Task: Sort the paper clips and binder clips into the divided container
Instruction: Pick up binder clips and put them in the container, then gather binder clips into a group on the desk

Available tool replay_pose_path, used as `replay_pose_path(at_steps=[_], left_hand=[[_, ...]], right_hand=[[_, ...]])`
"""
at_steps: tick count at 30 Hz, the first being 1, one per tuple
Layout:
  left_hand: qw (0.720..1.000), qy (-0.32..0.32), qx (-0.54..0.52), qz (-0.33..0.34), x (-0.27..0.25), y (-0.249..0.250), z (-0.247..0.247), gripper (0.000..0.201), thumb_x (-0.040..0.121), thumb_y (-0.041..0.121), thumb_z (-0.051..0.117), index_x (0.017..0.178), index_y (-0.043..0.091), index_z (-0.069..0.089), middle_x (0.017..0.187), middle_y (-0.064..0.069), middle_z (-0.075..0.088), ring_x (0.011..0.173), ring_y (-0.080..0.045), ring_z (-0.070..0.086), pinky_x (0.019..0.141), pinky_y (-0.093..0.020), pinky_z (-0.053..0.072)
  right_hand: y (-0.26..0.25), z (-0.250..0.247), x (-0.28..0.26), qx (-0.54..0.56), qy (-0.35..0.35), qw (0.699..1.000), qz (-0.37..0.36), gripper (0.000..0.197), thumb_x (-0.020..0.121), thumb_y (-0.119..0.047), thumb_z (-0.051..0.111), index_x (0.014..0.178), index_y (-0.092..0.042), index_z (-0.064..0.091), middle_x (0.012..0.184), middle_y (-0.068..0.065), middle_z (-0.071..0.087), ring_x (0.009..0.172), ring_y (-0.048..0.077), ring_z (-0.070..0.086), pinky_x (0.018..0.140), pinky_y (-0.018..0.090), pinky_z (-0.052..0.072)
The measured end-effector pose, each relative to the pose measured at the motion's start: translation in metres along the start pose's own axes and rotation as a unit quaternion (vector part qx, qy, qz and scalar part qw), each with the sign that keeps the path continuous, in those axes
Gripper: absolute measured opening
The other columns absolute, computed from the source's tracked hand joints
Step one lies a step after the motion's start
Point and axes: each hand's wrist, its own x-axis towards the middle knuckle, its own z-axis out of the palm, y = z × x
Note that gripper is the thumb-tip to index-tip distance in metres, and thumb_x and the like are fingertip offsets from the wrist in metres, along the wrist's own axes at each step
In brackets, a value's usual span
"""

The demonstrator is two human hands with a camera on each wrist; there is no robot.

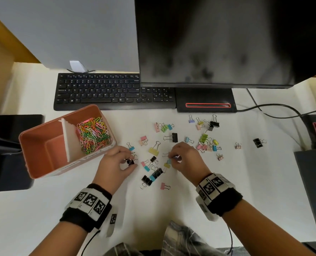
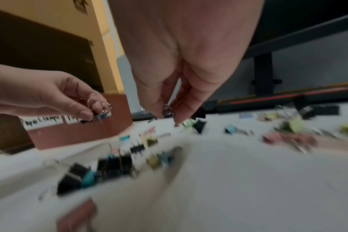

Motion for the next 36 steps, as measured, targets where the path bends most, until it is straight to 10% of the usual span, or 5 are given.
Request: replay_pose_path(at_steps=[8,16,24,29,36], left_hand=[[0.981,0.159,0.073,-0.087,-0.014,-0.006,-0.133,0.02,0.066,0.019,0.081,0.083,0.015,0.071,0.092,-0.002,0.061,0.077,0.009,0.051,0.074,0.003,0.034],[0.958,0.156,0.0,-0.239,-0.02,-0.074,-0.196,0.037,0.092,0.044,0.038,0.121,0.026,0.052,0.117,-0.01,0.061,0.107,-0.028,0.058,0.098,-0.047,0.044],[0.99,0.12,-0.045,-0.05,-0.026,0.002,-0.135,0.022,0.086,0.015,0.059,0.103,0.03,0.06,0.104,0.006,0.061,0.09,0.002,0.057,0.077,-0.006,0.045],[0.996,-0.086,-0.028,-0.011,-0.011,0.025,-0.045,0.04,0.089,0.022,0.054,0.126,0.035,0.046,0.144,0.01,0.031,0.132,-0.007,0.029,0.113,-0.028,0.027],[0.981,-0.14,0.097,-0.095,0.032,0.01,0.033,0.074,0.086,0.009,0.051,0.141,0.041,0.014,0.156,0.001,-0.008,0.142,-0.03,-0.001,0.114,-0.042,0.019]], right_hand=[[-0.147,0.018,0.049,0.049,-0.026,0.976,-0.21,0.012,0.077,-0.002,0.064,0.084,-0.009,0.071,0.094,0.005,0.063,0.084,0.014,0.058,0.08,0.021,0.047],[-0.253,0.099,0.102,0.017,-0.158,0.954,-0.254,0.016,0.082,-0.01,0.062,0.097,-0.011,0.066,0.108,0.008,0.059,0.101,0.023,0.057,0.099,0.053,0.039],[-0.151,0.046,0.073,0.031,0.002,0.987,-0.156,0.026,0.086,-0.022,0.061,0.111,-0.024,0.061,0.114,-0.006,0.054,0.103,0.006,0.049,0.096,0.024,0.042],[-0.051,0.0,0.078,-0.112,0.033,0.992,0.044,0.056,0.08,-0.029,0.067,0.131,-0.035,0.044,0.135,0.005,0.041,0.125,0.026,0.038,0.105,0.048,0.038],[-0.021,0.008,0.097,-0.165,-0.125,0.973,0.102,0.061,0.084,-0.023,0.057,0.137,-0.039,0.032,0.153,0.009,0.018,0.136,0.037,0.023,0.107,0.049,0.036]])
